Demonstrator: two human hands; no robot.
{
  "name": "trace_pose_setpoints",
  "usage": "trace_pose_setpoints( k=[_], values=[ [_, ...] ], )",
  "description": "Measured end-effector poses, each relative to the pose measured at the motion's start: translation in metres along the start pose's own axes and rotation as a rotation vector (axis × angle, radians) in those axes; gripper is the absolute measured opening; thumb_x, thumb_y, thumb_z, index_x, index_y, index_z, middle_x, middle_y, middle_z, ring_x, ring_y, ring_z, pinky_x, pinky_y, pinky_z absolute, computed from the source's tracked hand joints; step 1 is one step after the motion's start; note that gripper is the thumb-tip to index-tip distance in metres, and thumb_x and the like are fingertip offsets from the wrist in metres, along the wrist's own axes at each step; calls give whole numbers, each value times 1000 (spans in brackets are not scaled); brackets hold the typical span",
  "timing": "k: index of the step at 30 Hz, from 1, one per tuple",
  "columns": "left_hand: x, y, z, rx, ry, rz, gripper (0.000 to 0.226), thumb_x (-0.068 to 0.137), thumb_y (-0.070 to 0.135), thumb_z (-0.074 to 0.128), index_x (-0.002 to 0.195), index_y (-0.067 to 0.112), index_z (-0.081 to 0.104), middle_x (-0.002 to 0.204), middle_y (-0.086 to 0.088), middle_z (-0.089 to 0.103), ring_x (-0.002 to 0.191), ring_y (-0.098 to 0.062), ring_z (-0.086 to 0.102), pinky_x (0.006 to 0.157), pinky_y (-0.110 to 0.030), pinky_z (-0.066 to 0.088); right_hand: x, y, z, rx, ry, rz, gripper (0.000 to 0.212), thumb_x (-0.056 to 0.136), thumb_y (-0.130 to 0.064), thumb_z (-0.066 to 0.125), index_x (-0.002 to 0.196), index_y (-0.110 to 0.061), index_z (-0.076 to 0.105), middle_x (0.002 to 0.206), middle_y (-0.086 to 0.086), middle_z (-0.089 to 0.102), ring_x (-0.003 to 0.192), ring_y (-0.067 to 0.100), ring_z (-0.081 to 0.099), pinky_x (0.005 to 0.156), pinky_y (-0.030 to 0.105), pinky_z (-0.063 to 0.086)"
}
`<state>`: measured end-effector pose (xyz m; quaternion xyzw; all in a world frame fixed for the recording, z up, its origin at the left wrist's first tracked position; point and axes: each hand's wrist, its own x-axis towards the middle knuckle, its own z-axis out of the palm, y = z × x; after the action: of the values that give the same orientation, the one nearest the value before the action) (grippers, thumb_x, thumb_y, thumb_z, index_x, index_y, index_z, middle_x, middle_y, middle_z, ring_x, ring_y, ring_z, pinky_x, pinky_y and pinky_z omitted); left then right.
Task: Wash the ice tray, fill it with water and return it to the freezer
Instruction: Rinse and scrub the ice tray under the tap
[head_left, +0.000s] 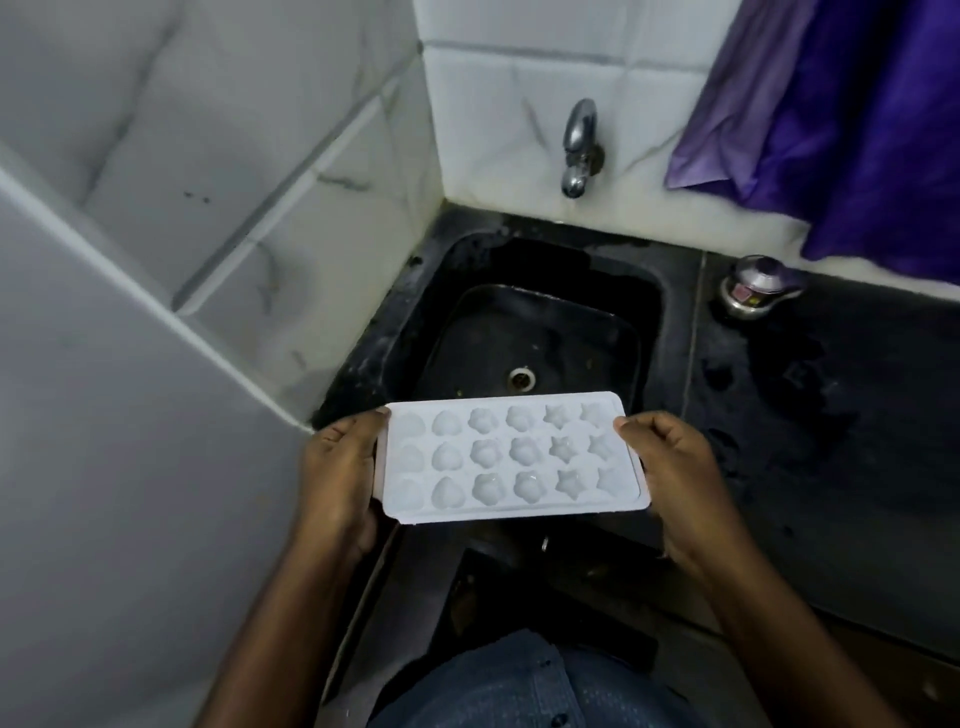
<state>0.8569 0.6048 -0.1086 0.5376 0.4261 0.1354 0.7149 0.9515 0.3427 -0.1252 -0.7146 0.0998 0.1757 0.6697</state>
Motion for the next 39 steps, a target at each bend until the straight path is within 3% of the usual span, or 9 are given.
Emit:
trace_pose_setpoints(
  k=[3,6,10,14,19,23,28,32,39],
  values=[
    [45,11,13,40,-112,1,26,96,7,65,108,-15,72,105,-37,73,92,-53,72,78,-60,57,15,-2,6,14,96,40,19,101,-22,63,91,-7,68,90,14,77,67,23,67,48,24,43],
    [84,21,28,103,-176,4,22,96,10,67,103,-8,76,100,-30,77,92,-50,75,75,-54,59,32,-5,14,21,173,52,19,102,-20,61,89,-9,69,82,15,70,61,25,57,44,25,35],
    [128,33,57,178,-294,-2,17,97,12,68,102,1,80,103,-24,79,93,-41,76,82,-53,60,56,-11,18,37,262,58,18,103,-18,61,89,-11,70,84,15,73,64,23,62,49,27,40],
    [159,43,88,243,-373,-18,20,98,9,63,109,4,79,104,-18,80,90,-33,75,74,-39,57,84,-22,14,83,292,67,14,101,-15,63,90,-10,71,82,7,76,62,15,69,44,21,44],
    [184,45,122,275,-385,-22,25,95,2,60,111,3,79,107,-17,80,97,-36,75,75,-38,59,125,-29,4,121,283,59,11,99,-13,65,90,-11,70,81,6,77,61,16,71,44,22,45],
    [197,50,142,323,-408,-9,30,93,-4,55,112,2,78,110,-19,79,102,-40,75,69,-38,58,158,-30,-6,105,249,73,7,97,-15,68,94,-10,72,92,14,79,76,30,72,57,32,47],
    [206,56,165,357,-362,25,31,93,-11,52,107,1,78,106,-21,79,98,-41,76,86,-55,63,194,-36,-8,-10,214,62,5,98,-14,65,95,-12,68,91,13,76,68,22,65,45,25,39],
    [211,62,176,376,-315,54,31,94,-12,54,96,9,75,108,-20,79,95,-38,77,83,-54,65,218,-42,-3,-28,211,22,13,99,-8,63,90,-16,67,89,7,73,64,14,66,39,19,42],
    [217,72,182,356,-243,104,29,95,-12,61,96,15,71,108,-12,77,96,-32,76,84,-51,65,240,-47,8,-61,230,-66,17,99,-7,62,93,-22,66,99,3,74,85,17,72,64,33,57]
  ],
)
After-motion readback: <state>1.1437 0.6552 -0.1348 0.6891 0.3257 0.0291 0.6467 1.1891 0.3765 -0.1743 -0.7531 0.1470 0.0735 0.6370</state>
